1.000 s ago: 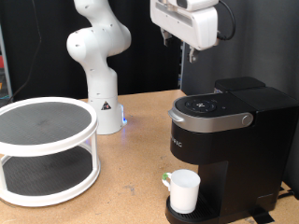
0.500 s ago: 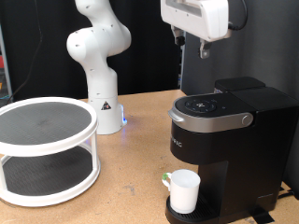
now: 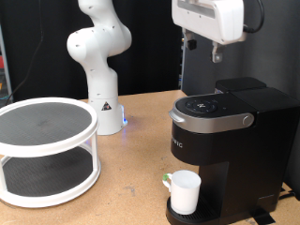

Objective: Make a cup of coffee with the keurig machine

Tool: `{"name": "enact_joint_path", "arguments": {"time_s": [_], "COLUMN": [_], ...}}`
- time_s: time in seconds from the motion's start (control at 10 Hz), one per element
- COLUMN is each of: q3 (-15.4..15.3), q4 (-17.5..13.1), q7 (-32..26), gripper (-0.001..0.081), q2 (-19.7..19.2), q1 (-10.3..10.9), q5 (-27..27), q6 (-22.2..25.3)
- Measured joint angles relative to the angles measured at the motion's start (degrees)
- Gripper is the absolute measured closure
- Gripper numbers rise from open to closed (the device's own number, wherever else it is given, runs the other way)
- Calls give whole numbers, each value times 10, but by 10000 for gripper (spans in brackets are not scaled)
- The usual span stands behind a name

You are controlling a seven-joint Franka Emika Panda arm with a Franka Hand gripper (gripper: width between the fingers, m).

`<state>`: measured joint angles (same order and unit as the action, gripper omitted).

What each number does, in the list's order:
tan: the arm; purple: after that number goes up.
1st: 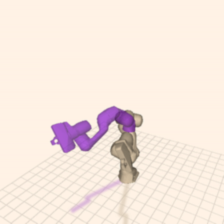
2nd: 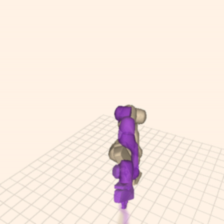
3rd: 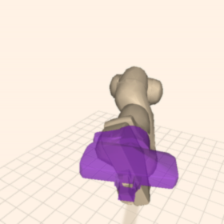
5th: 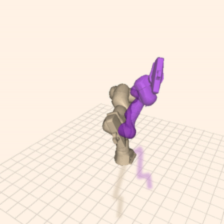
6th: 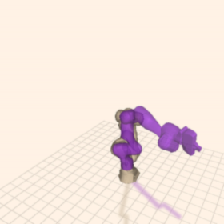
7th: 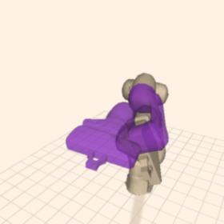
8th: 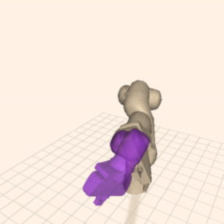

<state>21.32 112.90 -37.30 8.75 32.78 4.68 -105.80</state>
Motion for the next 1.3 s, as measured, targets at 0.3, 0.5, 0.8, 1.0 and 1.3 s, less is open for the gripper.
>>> {"name": "enact_joint_path", "arguments": {"time_s": [0.3,0.5,0.8,1.0,1.3], "q3": [1,1,2,2,0], "q4": [-19,-21,-16,2,52], "q7": [0,0,-1,-9,-28], "gripper": [0,0,205,388,700], "q2": [-27,-40,-57,-59,-54], "q1": [0,0,0,0,0], "q5": [3,3,2,1,-9], "q6": [0,0,-16,-41,-87]}}
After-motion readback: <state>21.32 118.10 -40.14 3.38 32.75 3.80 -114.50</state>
